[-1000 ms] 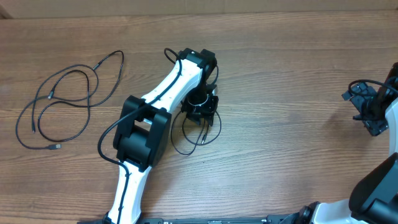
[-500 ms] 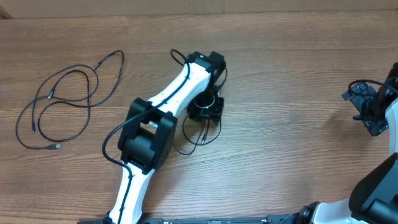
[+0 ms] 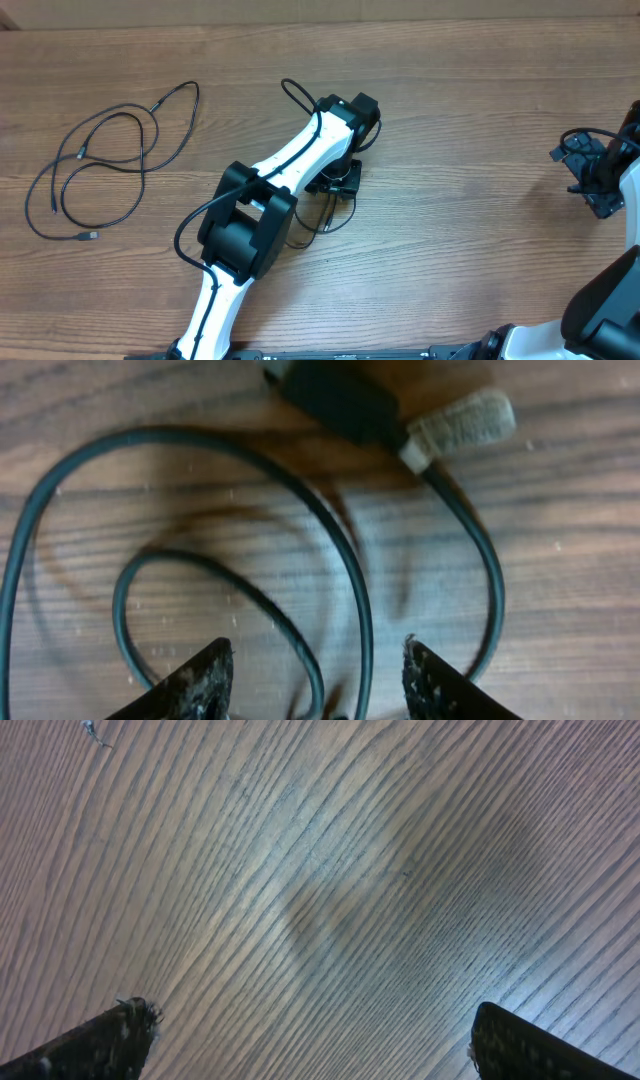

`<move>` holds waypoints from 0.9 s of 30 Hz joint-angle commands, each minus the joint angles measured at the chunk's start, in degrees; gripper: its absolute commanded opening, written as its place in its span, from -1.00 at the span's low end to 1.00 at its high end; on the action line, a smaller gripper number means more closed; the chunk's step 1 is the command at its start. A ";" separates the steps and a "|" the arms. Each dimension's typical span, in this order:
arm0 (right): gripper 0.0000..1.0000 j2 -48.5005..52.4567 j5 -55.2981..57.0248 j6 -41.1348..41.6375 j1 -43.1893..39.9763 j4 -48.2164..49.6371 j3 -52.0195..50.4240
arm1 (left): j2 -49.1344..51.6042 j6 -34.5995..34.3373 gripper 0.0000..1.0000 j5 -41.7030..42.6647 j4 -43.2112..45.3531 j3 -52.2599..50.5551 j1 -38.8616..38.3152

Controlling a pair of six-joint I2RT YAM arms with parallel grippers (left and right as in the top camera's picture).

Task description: Untangle cables

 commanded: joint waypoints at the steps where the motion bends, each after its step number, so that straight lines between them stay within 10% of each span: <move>1: 1.00 -0.31 0.42 -0.04 -0.13 0.24 -0.11 | -1.86 -1.49 0.05 -1.27 1.44 -2.36 -0.42; 4: 1.00 -0.31 0.39 -0.04 -0.13 0.24 -0.11 | -1.86 -1.49 -0.11 -0.22 3.85 -4.90 -0.94; 7: 1.00 -0.31 0.39 -0.04 -0.13 0.22 -0.11 | -1.86 -1.46 -0.91 -0.26 6.38 -7.45 -1.46; 27: 1.00 -0.31 0.39 -0.04 -0.13 0.22 -0.11 | -29.14 0.04 -0.91 -21.35 11.13 -5.29 -0.26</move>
